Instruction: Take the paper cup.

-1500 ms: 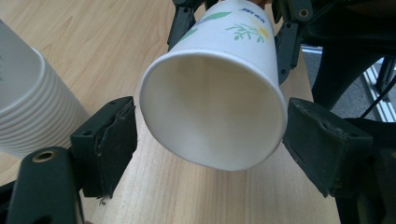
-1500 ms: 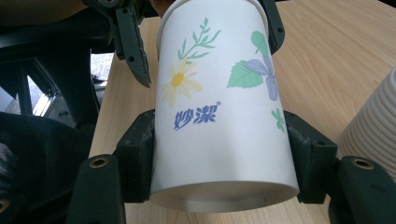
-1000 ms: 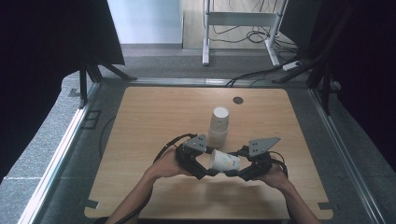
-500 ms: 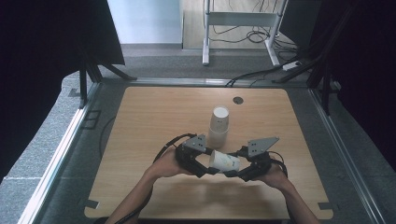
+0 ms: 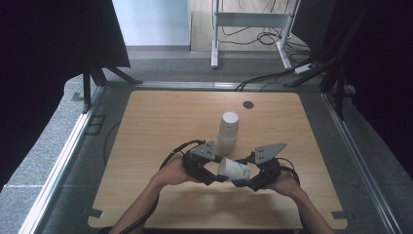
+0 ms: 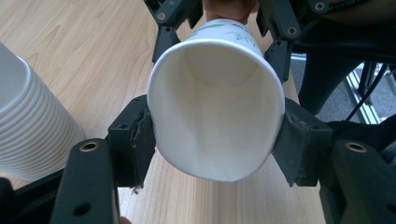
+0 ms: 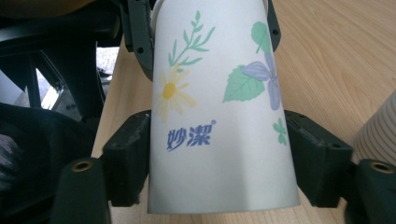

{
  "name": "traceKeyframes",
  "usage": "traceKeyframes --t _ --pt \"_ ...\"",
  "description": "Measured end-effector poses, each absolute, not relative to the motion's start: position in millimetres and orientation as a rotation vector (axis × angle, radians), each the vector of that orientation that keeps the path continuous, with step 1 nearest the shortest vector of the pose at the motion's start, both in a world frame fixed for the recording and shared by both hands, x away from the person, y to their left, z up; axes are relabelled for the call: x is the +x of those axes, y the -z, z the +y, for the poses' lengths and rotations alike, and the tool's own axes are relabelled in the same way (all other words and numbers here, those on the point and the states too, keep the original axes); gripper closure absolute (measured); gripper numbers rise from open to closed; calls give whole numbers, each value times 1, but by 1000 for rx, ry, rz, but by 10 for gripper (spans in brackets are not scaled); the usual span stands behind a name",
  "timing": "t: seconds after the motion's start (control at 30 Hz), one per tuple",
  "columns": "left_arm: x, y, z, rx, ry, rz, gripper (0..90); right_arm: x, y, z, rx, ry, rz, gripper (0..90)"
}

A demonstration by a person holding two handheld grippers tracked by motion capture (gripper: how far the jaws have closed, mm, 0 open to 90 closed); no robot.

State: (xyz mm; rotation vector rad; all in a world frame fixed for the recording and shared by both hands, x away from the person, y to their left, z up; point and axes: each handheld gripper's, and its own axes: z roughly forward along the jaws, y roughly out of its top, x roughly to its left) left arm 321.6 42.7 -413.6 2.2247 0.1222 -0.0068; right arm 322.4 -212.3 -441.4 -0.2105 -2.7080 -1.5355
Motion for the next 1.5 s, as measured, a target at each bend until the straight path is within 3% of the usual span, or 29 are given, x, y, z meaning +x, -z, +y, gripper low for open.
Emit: traceKeyframes --t 0.17,0.47,0.9,1.23,1.5 --pt "322 409 42 2270 -8 119 358 323 434 -212 -224 1456 -2792 209" --pt "322 402 29 2439 -73 98 356 322 423 -194 -190 1109 -2996 198" --pt "320 402 10 2603 -97 38 350 324 434 -161 -40 715 -3130 307" --pt "321 403 10 2595 -92 39 341 323 438 -161 -62 731 -3107 374" --pt "324 395 19 2469 -55 99 225 325 437 -176 -149 999 -3003 371"
